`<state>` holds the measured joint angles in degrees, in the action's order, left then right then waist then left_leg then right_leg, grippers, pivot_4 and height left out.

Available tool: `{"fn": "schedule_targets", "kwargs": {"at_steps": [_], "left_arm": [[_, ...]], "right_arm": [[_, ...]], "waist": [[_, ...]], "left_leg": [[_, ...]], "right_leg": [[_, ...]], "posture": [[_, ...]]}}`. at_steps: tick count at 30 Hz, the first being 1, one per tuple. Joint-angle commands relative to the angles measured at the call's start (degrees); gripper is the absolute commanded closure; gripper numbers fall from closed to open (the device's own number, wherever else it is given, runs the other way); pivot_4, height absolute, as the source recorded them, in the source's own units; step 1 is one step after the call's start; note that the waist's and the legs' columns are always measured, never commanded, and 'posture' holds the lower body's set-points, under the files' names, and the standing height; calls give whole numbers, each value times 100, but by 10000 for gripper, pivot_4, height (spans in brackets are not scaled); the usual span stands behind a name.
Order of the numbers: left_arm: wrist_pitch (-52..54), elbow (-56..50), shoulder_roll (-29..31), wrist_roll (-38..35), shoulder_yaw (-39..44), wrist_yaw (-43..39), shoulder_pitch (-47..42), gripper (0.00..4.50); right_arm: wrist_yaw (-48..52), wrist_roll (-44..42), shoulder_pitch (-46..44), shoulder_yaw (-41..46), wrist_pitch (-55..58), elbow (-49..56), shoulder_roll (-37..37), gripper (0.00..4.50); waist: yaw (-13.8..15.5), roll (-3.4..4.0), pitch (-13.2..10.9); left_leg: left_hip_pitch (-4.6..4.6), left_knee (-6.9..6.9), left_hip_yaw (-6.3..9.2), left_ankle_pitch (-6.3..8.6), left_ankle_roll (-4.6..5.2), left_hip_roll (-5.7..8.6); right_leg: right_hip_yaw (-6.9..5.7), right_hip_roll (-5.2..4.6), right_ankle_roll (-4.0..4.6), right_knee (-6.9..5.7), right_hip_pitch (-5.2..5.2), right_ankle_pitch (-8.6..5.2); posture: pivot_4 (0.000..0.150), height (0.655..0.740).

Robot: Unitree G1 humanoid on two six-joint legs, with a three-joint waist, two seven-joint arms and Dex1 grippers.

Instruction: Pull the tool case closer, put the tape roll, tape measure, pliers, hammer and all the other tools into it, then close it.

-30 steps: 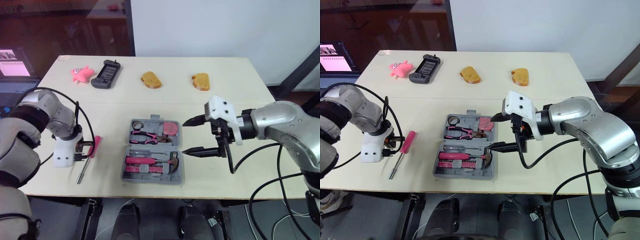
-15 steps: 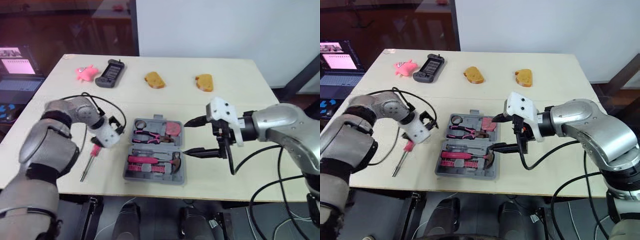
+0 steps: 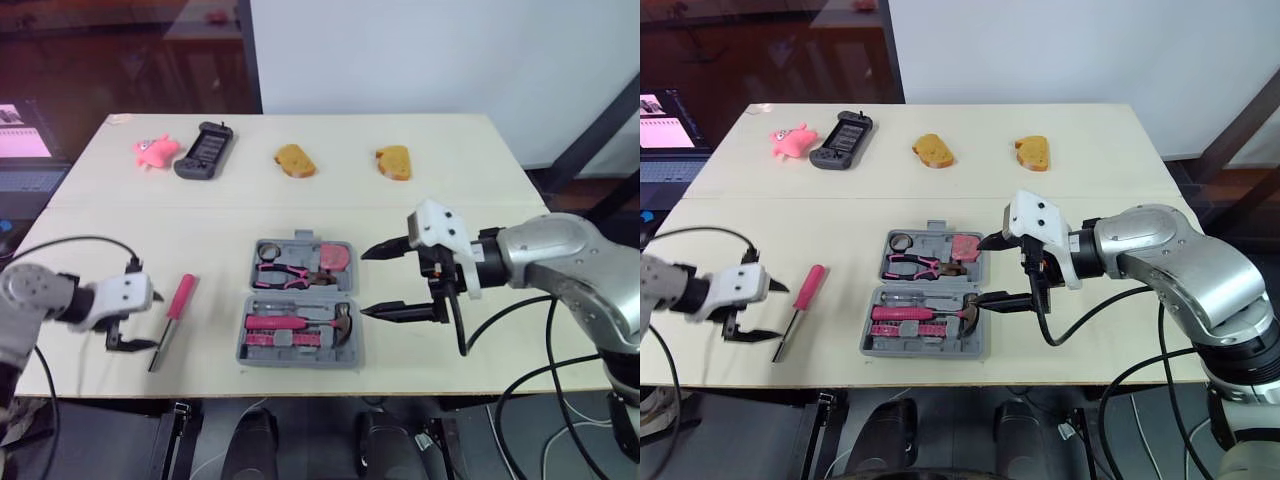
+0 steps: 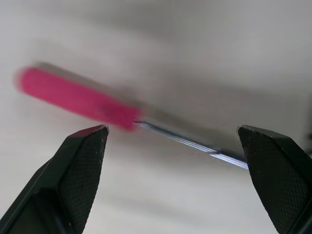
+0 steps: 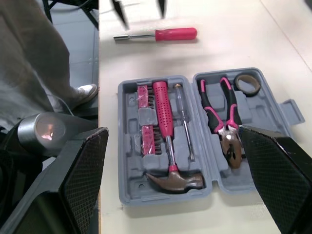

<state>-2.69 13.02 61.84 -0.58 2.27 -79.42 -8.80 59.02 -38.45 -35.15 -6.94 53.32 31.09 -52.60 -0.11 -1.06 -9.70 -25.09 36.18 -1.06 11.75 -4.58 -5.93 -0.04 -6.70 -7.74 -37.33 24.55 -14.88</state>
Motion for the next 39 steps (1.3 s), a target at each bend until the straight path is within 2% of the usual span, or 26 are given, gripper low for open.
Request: {"fn": "schedule_targets", "kwargs": {"at_steps": [1, 6, 10, 14, 18, 22, 25, 28, 31, 39], "left_arm": [[198, -800, 258, -205, 561, 270, 365, 669], [-1041, -396, 551, 255, 132, 319, 76, 669], [-3152, 758, 703, 1022, -679, 269, -990, 669], [-5341, 2158, 711, 2461, -1582, 898, -2381, 669], [-6793, 3051, 478, 4545, -2463, 2498, -3656, 669], [-6877, 3226, 235, 6521, -3359, 4727, -4260, 669], [-6763, 3314, 39, 7514, -4040, 6059, -4560, 669], [-6698, 3397, -124, 8117, -4579, 6949, -4810, 669], [-6825, 3249, -195, 8296, -4853, 7268, -4969, 669], [-6923, 2529, -209, 8761, -5401, 7412, -4867, 669]], "right_arm": [[53, -15, -85, 11, -112, 34, 51, 0], [-1, 24, -135, -76, -150, 15, 177, 0], [-217, -44, 88, 35, -78, 202, 239, 0], [-466, -145, 281, 146, 31, 390, 292, 0], [-814, -273, 464, 306, 192, 613, 359, 0], [-1024, -391, 611, 452, 315, 777, 335, 0], [-1138, -461, 701, 534, 384, 872, 301, 0], [-1191, -513, 740, 597, 423, 915, 269, 0], [-1219, -549, 750, 619, 432, 921, 226, 0], [-1188, -551, 628, 558, 376, 819, 164, 0]], "waist": [[35, -1, 1], [88, 0, 1], [105, -1, 3], [97, -2, 3], [100, -3, 4], [95, -4, 4], [93, -6, 3], [94, -9, 3], [98, -9, 3], [95, -7, 4]], "left_leg": [[0, 0, 0, 0, 0, 0], [1, 0, -3, 1, -1, 1], [1, 0, -3, 0, -1, 2], [-1, 0, -6, 0, -1, 2], [-3, 1, -6, 0, -1, 3], [-3, 0, -6, 0, -1, 3], [-4, 0, -6, 0, -1, 3], [-4, 1, -5, 0, -1, 3], [-4, 0, -5, 0, -1, 3], [-4, 1, -5, 0, -1, 3]], "right_leg": [[0, 0, 1, 2, 1, 0], [0, 0, 4, 4, 1, 0], [-1, 1, 2, 5, 1, 1], [-1, 1, 1, 9, 2, 2], [-1, 1, -1, 10, 1, 3], [0, 0, -2, 11, 1, 4], [0, 0, -3, 10, 1, 3], [0, 0, -3, 9, 1, 3], [-1, 0, -4, 9, 1, 3], [0, 0, -4, 9, 1, 3]], "posture": [[1500, 7207], [1500, 7207], [1500, 7207], [1500, 7207], [1500, 7207], [1500, 7207], [1500, 7207], [1500, 7207], [1500, 7207], [1500, 7207]]}}
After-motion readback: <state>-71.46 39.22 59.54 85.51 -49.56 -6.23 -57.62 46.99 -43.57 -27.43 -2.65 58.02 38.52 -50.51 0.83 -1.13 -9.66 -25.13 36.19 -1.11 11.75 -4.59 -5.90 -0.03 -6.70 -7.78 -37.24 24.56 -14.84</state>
